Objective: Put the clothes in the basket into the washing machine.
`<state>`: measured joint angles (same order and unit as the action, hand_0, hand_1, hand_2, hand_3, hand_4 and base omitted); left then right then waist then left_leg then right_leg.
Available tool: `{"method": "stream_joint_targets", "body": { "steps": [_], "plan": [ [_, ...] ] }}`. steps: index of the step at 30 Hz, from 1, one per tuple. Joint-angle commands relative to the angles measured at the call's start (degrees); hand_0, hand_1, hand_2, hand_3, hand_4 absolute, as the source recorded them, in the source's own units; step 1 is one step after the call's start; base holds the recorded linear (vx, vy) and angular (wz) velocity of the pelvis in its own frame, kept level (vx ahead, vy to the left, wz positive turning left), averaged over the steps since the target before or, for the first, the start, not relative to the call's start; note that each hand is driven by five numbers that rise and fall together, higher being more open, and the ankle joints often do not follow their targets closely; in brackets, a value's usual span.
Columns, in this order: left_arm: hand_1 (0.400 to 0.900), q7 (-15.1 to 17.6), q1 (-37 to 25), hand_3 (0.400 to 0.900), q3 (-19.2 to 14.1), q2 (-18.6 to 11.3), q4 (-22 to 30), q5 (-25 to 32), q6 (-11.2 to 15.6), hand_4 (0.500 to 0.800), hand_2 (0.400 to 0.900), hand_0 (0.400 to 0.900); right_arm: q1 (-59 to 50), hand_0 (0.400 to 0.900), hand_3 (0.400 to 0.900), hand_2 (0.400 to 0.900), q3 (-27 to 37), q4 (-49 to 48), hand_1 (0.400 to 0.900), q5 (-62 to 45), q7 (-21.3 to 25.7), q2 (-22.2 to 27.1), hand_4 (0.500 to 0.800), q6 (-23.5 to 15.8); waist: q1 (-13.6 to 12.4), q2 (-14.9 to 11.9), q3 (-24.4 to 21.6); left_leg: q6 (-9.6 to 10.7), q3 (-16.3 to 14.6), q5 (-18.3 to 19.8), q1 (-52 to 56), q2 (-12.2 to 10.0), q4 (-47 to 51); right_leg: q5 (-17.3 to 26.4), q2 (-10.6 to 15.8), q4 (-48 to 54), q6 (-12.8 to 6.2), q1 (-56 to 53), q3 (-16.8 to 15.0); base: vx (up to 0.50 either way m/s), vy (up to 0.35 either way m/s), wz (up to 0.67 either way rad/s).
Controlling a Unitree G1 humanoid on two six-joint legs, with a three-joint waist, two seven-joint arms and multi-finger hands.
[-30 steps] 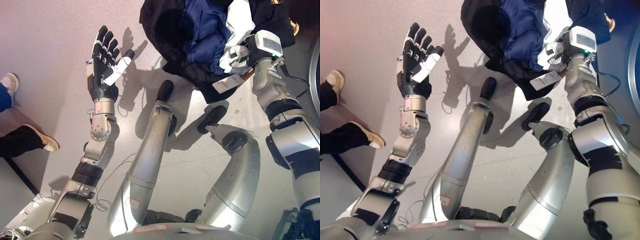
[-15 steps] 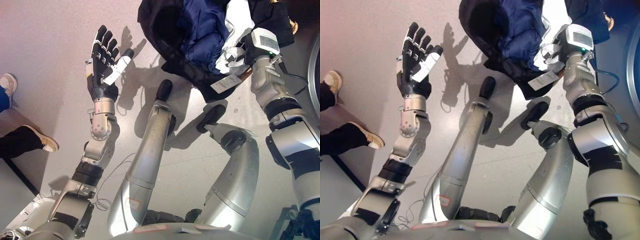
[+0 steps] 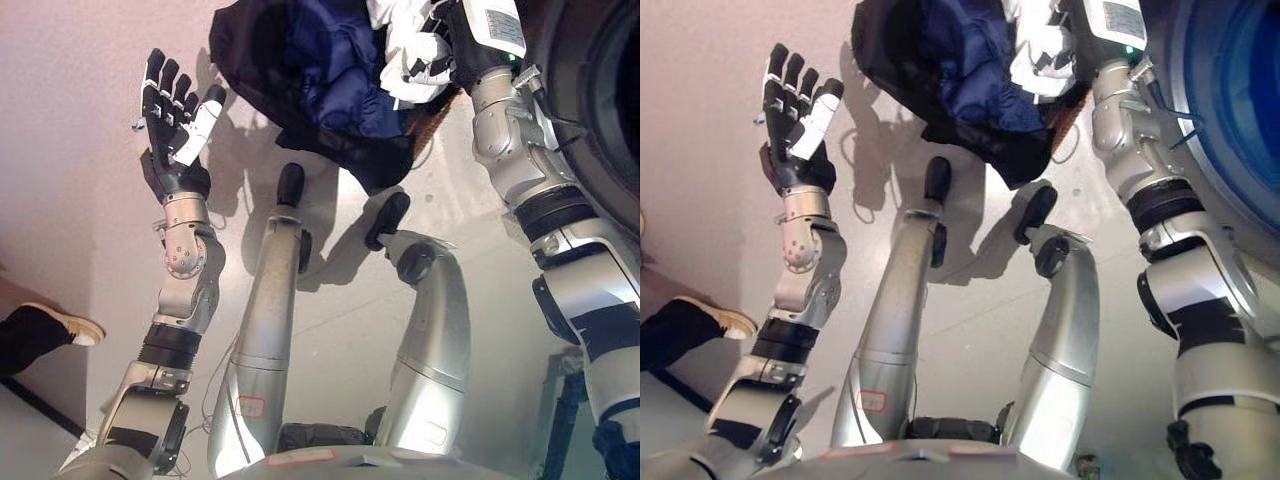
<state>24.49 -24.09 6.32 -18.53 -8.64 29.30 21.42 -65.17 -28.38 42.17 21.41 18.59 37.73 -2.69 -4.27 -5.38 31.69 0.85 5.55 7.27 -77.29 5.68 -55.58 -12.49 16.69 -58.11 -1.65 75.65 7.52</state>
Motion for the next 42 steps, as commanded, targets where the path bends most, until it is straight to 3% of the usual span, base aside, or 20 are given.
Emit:
{"method": "stream_joint_targets", "body": {
  "steps": [1,15,20,25,30,35,42],
  "plan": [
    [0.900,0.32,5.11,0.900,-3.99,-0.05,2.23,-2.72,3.64,0.800,0.900,0.900,2.57,0.400,0.400,0.400,3.89,-3.46,0.400,1.19,4.23,1.76,0.500,-1.02,0.24,-2.44,-6.99,-0.14,2.76,1.36,0.60,0.00,5.52,-1.01,-1.68,1.85,-3.33,-0.14,-0.61,0.00,0.010,-0.10],
    [0.900,-0.01,8.05,0.900,-8.55,0.65,2.37,-4.48,0.75,0.800,0.900,0.900,21.93,0.400,0.400,0.400,18.89,-23.16,0.400,13.79,0.51,7.16,0.500,1.44,4.05,-5.45,-8.06,-0.34,2.98,1.31,3.82,-1.48,9.03,0.40,-3.79,6.37,-4.21,-3.51,0.09,0.00,0.004,-0.08],
    [0.900,-0.89,10.21,0.900,-10.49,0.87,3.94,-5.38,-0.65,0.800,0.900,0.900,33.23,0.400,0.400,0.400,27.80,-32.94,0.400,16.13,-2.21,7.81,0.500,1.26,5.73,-6.28,-8.58,-0.38,3.10,1.59,4.28,-1.76,9.05,0.16,-4.36,6.69,-4.25,-4.04,-0.02,0.02,-0.001,-0.04],
    [0.900,-1.47,11.65,0.900,-10.82,0.98,4.70,-5.96,-1.32,0.800,0.900,0.900,39.07,0.400,0.400,0.400,31.44,-32.46,0.400,18.68,-2.28,8.79,0.500,1.91,5.85,-6.63,-8.92,-0.43,3.09,1.91,4.46,-1.95,8.88,0.05,-4.68,6.73,-4.25,-4.20,-0.18,0.01,0.002,-0.05],
    [0.900,-2.67,11.57,0.900,-10.60,0.39,4.71,-6.54,-1.12,0.800,0.900,0.900,36.34,0.400,0.400,0.400,26.25,-15.09,0.400,25.52,-0.40,14.41,0.500,6.10,4.99,-6.69,-8.89,-0.31,2.95,2.10,4.93,-2.23,9.00,0.25,-4.73,6.92,-4.34,-4.43,-0.15,0.00,0.000,-0.02],
    [0.900,-2.99,10.83,0.900,-9.38,-0.75,4.27,-6.33,0.26,0.800,0.900,0.900,27.33,0.400,0.400,0.400,18.73,5.32,0.400,23.34,3.86,18.10,0.500,8.71,3.83,-5.96,-8.65,-0.17,3.00,1.91,5.31,-2.17,9.36,0.52,-4.55,6.90,-4.50,-4.51,-0.23,0.00,0.000,0.00],
    [0.900,-3.67,10.11,0.900,-6.70,-2.08,4.05,-5.22,1.33,0.800,0.900,0.900,11.34,0.400,0.400,0.400,5.65,19.40,0.400,17.66,5.35,21.28,0.500,7.96,2.55,-5.14,-7.92,-0.17,2.37,1.81,5.66,-2.54,9.24,0.80,-4.31,7.09,-4.47,-5.00,-0.36,0.00,0.000,0.00]
  ]
}}
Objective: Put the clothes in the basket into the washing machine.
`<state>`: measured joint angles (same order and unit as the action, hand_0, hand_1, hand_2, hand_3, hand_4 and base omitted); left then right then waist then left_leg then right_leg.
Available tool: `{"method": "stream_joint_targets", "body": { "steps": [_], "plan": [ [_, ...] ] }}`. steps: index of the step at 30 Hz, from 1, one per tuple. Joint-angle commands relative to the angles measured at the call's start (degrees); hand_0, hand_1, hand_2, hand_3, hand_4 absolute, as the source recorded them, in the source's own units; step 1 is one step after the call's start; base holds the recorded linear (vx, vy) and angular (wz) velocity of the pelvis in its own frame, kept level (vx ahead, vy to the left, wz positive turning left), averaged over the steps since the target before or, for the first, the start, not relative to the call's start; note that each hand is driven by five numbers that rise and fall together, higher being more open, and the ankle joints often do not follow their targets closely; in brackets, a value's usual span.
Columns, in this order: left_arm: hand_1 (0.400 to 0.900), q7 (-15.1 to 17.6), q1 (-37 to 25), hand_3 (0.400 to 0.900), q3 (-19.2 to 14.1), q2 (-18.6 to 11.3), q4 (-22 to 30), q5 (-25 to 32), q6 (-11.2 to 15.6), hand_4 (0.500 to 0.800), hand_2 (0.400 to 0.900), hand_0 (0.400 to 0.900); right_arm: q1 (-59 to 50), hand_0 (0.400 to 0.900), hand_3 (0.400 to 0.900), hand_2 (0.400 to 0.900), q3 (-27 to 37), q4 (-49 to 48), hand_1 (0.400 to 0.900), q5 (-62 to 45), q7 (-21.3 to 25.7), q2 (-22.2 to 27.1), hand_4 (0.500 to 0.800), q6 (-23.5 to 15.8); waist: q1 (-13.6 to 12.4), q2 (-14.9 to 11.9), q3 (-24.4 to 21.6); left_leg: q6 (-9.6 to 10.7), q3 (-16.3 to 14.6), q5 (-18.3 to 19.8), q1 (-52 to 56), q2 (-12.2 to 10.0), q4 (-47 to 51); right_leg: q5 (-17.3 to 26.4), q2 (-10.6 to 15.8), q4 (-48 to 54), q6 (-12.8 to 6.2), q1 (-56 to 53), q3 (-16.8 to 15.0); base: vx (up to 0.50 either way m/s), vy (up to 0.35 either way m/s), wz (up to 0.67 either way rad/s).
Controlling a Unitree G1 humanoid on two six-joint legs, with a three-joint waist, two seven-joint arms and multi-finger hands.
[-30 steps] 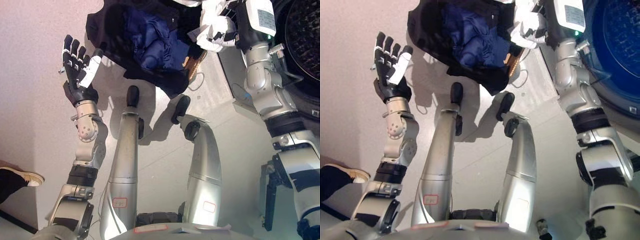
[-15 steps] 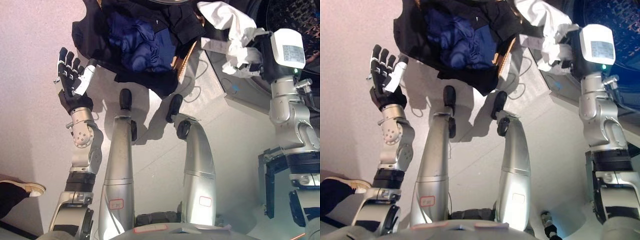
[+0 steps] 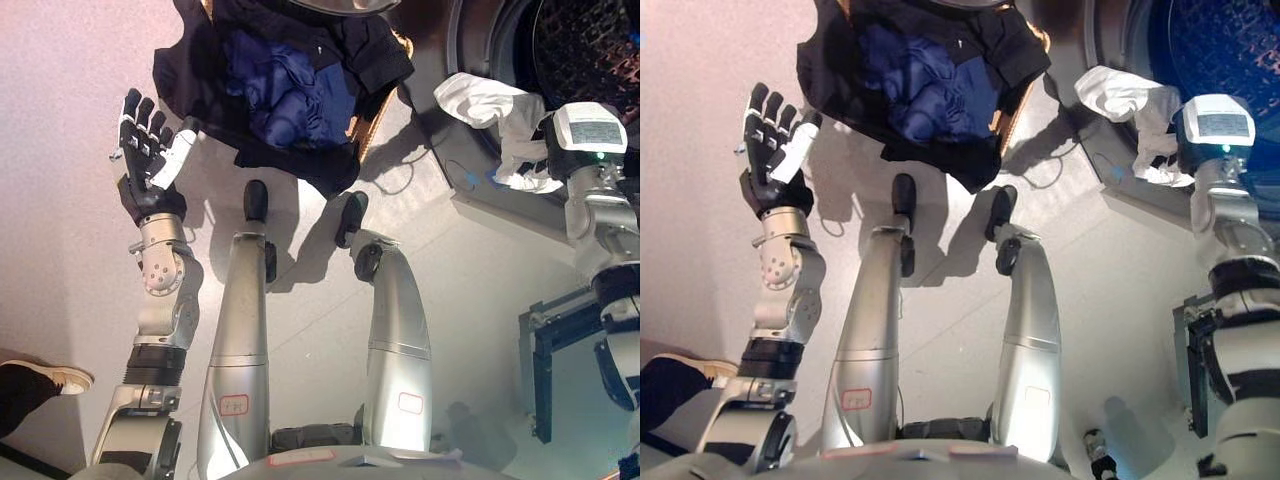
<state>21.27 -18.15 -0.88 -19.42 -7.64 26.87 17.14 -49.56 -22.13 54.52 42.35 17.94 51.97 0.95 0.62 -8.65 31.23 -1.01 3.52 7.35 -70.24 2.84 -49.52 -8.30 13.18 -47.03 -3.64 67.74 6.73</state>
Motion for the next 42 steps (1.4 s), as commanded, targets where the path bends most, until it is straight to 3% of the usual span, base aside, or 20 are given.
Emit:
{"method": "stream_joint_targets", "body": {
  "steps": [1,8,20,21,22,37,39,42],
  "plan": [
    [0.900,-0.57,4.15,0.900,1.03,-1.26,3.06,-2.61,5.82,0.800,0.900,0.900,-6.59,0.400,0.400,0.400,-2.60,8.05,0.400,-3.71,6.45,7.32,0.500,4.15,-2.54,-1.73,-7.37,1.68,4.27,1.73,-1.24,0.23,3.18,-3.42,-0.84,-3.90,-2.41,2.80,0.36,0.00,0.000,0.00],
    [0.900,-1.33,3.70,0.900,3.92,-2.30,3.70,-1.60,6.71,0.800,0.900,0.900,-19.71,0.400,0.400,0.400,-13.58,17.45,0.400,-5.76,7.83,9.17,0.500,4.16,-4.20,-0.23,-7.28,1.75,3.86,1.57,-1.27,0.39,3.03,-3.54,-0.42,-4.26,-2.40,2.96,0.15,0.00,0.003,0.02],
    [0.900,-1.83,4.17,0.900,6.09,-2.96,3.81,-1.48,6.81,0.800,0.900,0.900,-23.13,0.404,0.404,0.404,-19.49,22.83,0.404,-6.48,7.67,12.75,0.502,4.76,-5.09,0.88,-7.35,2.03,3.59,1.57,-1.17,0.38,2.66,-3.97,0.09,-5.22,-2.42,3.20,-0.15,0.01,-0.002,0.02],
    [0.900,-1.83,4.18,0.900,6.09,-2.96,3.80,-1.47,6.81,0.800,0.900,0.900,-23.15,0.625,0.625,0.625,-19.51,22.85,0.625,-6.48,7.65,12.75,0.635,4.75,-5.10,0.88,-7.35,2.03,3.58,1.58,-1.17,0.37,2.65,-3.97,0.09,-5.23,-2.42,3.20,-0.15,0.00,0.000,0.00],
    [0.900,-1.99,4.20,0.900,6.23,-2.90,3.85,-1.36,6.72,0.800,0.900,0.900,-23.11,0.900,0.900,0.900,-19.76,23.40,0.900,-6.23,7.38,12.79,0.800,5.07,-5.09,0.89,-7.38,2.06,3.56,1.59,-1.17,0.35,2.62,-3.95,0.08,-5.18,-2.39,3.18,-0.16,0.00,0.000,0.00],
    [0.900,-0.18,3.61,0.900,4.09,-1.22,4.14,-0.79,6.16,0.800,0.900,0.900,-26.75,0.900,0.900,0.900,-19.81,19.82,0.900,-7.33,6.69,9.20,0.800,6.06,-3.55,0.30,-7.05,2.21,3.19,1.53,-1.15,-0.07,2.66,-3.13,-0.88,-4.41,-2.16,2.89,-0.43,0.00,0.006,-0.03],
    [0.900,0.47,3.10,0.900,3.28,-0.99,4.01,-0.87,6.07,0.800,0.900,0.900,-26.73,0.900,0.900,0.900,-18.03,15.11,0.900,-8.98,7.05,8.11,0.800,5.49,-3.02,0.02,-7.03,2.17,3.15,1.55,-1.05,-0.20,2.83,-2.96,-1.09,-4.22,-2.19,2.84,-0.44,0.00,0.020,-0.10],
    [0.900,1.40,2.51,0.900,1.58,0.39,3.98,-1.43,5.82,0.800,0.900,0.900,-22.20,0.900,0.900,0.900,-10.85,-0.68,0.900,-12.84,8.82,7.72,0.800,3.42,-1.30,-0.44,-6.88,2.02,3.16,1.90,-0.96,-0.38,2.65,-2.83,-1.56,-3.97,-2.18,2.61,-0.53,0.00,0.003,-0.06]
  ]
}}
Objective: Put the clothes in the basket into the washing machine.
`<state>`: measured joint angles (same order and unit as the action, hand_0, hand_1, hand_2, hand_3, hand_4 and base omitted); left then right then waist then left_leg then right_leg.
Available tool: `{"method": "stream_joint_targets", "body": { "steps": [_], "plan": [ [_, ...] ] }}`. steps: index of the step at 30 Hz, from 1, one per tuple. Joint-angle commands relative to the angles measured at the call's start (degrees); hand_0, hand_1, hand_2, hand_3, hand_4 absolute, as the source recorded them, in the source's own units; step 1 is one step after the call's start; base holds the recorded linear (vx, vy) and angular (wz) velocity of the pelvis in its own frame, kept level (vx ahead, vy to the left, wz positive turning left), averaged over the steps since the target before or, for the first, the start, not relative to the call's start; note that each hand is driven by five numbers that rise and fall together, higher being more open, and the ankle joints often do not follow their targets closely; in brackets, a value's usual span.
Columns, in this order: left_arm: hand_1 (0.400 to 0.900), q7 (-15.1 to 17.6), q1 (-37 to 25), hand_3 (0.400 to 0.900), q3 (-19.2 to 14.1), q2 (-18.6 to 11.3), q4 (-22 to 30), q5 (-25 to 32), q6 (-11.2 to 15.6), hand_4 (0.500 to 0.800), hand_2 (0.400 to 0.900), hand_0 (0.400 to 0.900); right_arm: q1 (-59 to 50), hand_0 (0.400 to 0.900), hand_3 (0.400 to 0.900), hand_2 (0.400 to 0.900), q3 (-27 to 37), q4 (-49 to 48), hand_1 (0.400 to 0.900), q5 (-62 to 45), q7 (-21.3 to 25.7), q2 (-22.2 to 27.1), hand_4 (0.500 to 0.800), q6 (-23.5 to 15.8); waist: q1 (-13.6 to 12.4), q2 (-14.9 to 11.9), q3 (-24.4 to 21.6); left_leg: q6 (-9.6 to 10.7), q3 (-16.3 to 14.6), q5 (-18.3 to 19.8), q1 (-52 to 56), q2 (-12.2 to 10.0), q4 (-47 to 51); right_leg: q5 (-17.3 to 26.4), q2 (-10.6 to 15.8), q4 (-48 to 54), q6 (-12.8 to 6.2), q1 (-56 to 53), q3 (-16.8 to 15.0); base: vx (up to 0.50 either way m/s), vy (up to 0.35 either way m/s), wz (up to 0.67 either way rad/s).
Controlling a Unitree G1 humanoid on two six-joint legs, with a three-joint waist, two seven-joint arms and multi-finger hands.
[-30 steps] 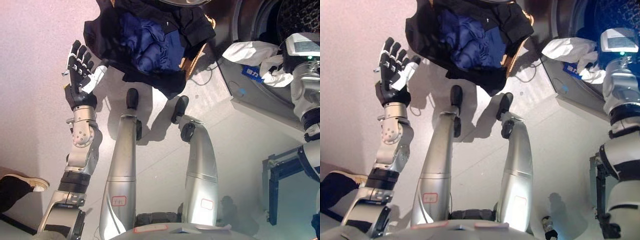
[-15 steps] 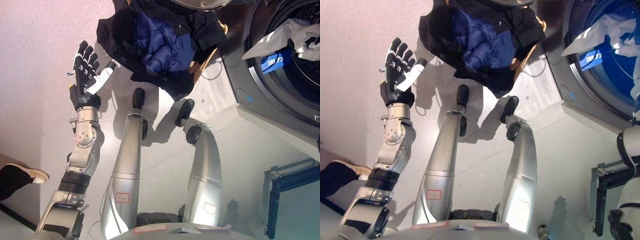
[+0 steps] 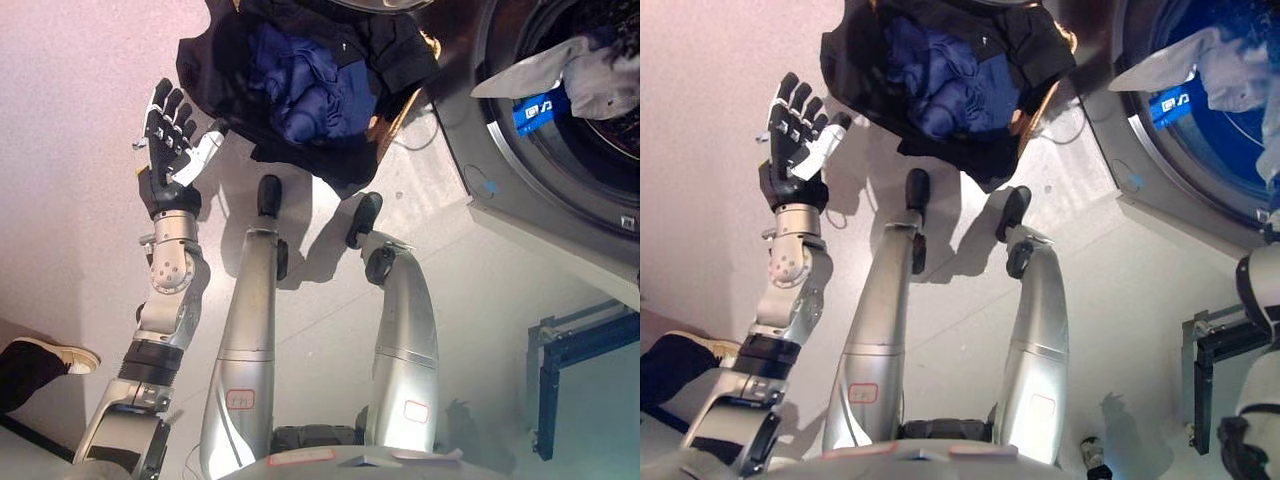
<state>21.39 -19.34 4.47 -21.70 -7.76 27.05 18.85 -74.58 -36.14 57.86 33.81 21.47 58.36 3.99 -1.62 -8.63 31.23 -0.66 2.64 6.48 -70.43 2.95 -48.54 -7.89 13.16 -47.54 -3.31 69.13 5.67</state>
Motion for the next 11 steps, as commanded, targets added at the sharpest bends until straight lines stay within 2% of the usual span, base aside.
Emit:
{"method": "stream_joint_targets", "body": {
  "steps": [1,2,3,4,6,11],
  "plan": [
    [0.900,1.28,3.75,0.900,-3.52,2.39,4.10,-1.62,4.11,0.800,0.900,0.900,3.96,0.900,0.900,0.900,4.23,-4.74,0.900,-4.14,5.17,1.51,0.800,0.60,0.71,-0.68,-6.94,1.67,4.06,2.77,-0.77,-0.44,1.67,-3.27,-1.50,-3.49,-2.51,1.22,0.55,-0.01,0.008,-0.07],
    [0.900,1.31,3.58,0.900,-3.89,2.81,4.06,-1.43,4.12,0.800,0.900,0.900,6.22,0.900,0.900,0.900,6.83,-9.54,0.900,-4.47,5.40,1.25,0.800,0.16,1.26,-0.76,-6.89,1.64,4.10,2.85,-0.75,-0.44,1.62,-3.24,-1.68,-3.42,-2.60,1.16,0.44,-0.12,0.028,-0.04],
    [0.900,1.43,3.42,0.900,-4.47,3.39,3.97,-1.38,4.24,0.800,0.900,0.900,10.42,0.900,0.900,0.900,11.90,-16.26,0.900,-5.58,5.79,0.10,0.800,-0.90,2.02,-0.72,-6.29,1.36,3.92,0.65,-1.25,-0.42,2.55,-1.25,-1.56,-2.45,-2.12,1.55,0.90,-0.01,0.005,-0.04],
    [0.900,1.45,3.51,0.900,-4.15,3.08,3.92,-1.35,4.23,0.800,0.900,0.900,11.70,0.900,0.900,0.900,13.04,-16.95,0.900,-5.37,5.62,0.16,0.800,-0.76,1.79,-1.01,-6.67,1.62,4.19,2.78,-0.64,-0.45,1.89,-3.22,-1.80,-3.31,-2.62,1.09,0.51,-0.02,0.007,-0.06],
    [0.900,1.11,3.88,0.900,-4.53,3.56,3.83,-0.71,4.45,0.800,0.900,0.900,17.87,0.900,0.900,0.900,17.90,-21.82,0.900,-6.21,5.32,-1.41,0.800,-2.21,2.33,-0.95,-6.31,1.60,4.21,2.88,-0.67,-0.52,1.74,-3.42,-1.82,-3.48,-2.51,1.02,0.55,0.03,-0.004,-0.05],
    [0.900,0.51,4.73,0.900,-4.97,3.41,3.92,-0.29,3.74,0.800,0.900,0.900,27.95,0.900,0.900,0.900,25.20,-32.15,0.900,-6.39,2.42,-4.95,0.800,-4.09,2.86,-1.44,-6.04,1.33,4.08,3.19,-0.66,-0.47,0.96,-3.41,-2.19,-4.04,-2.30,1.26,0.18,-0.02,0.010,-0.06]
  ]
}}
